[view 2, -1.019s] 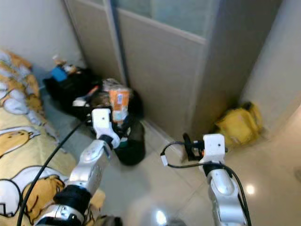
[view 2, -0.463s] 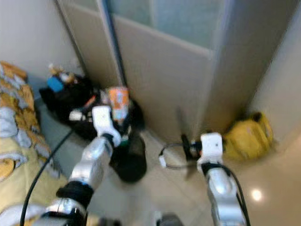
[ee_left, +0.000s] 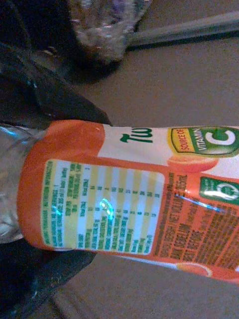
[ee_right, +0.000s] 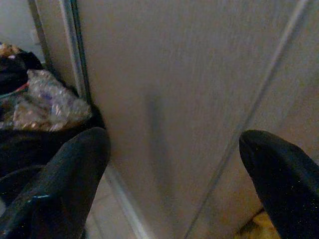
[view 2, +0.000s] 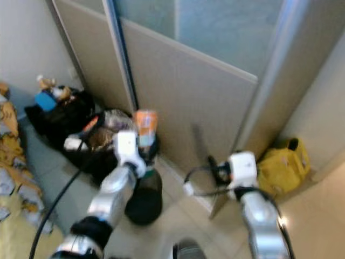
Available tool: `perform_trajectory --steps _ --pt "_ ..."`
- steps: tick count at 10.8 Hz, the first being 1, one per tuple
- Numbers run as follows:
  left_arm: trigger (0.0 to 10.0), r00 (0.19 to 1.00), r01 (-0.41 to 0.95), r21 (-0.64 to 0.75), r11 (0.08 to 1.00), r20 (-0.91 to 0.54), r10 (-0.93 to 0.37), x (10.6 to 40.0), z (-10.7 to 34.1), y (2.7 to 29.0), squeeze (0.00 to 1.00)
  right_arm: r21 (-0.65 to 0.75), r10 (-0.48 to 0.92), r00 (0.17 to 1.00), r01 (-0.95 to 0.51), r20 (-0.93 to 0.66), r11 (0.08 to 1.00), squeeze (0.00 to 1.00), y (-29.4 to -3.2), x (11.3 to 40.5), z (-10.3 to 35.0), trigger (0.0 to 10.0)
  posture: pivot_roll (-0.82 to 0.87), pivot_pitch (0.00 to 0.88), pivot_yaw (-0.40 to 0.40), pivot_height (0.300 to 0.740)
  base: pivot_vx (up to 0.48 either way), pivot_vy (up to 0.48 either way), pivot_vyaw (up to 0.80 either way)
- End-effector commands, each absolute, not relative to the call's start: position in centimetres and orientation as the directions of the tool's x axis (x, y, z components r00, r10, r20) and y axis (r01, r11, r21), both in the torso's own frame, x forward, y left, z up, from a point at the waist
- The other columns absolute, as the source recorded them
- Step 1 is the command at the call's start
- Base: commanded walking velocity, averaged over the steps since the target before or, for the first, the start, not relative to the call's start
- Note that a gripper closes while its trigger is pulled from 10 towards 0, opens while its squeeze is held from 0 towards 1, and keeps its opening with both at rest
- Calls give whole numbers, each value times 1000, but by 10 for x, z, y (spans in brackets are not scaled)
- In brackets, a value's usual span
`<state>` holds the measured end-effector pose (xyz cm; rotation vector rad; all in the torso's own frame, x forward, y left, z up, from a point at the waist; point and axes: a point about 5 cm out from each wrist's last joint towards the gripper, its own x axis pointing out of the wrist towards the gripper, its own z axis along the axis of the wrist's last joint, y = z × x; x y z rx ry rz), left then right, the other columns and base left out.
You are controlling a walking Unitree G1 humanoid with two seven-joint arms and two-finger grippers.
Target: Clean up the room
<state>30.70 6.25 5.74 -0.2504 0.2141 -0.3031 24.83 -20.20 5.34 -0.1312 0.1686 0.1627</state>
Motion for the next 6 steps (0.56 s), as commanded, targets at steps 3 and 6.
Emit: perform_trajectory --steps 3,6 --pt "10000 939 243 -240 940 -187 -290 310 53 81 0 -97 191 965 -210 -182 973 0 -188 251 53 10000 -280 0 54 700 226 0 0" --pt "10000 940 232 -164 959 -215 -264 314 49 92 0 -83 200 957 -221 -208 972 0 -184 245 47 10000 -290 0 70 700 0 160 -490"
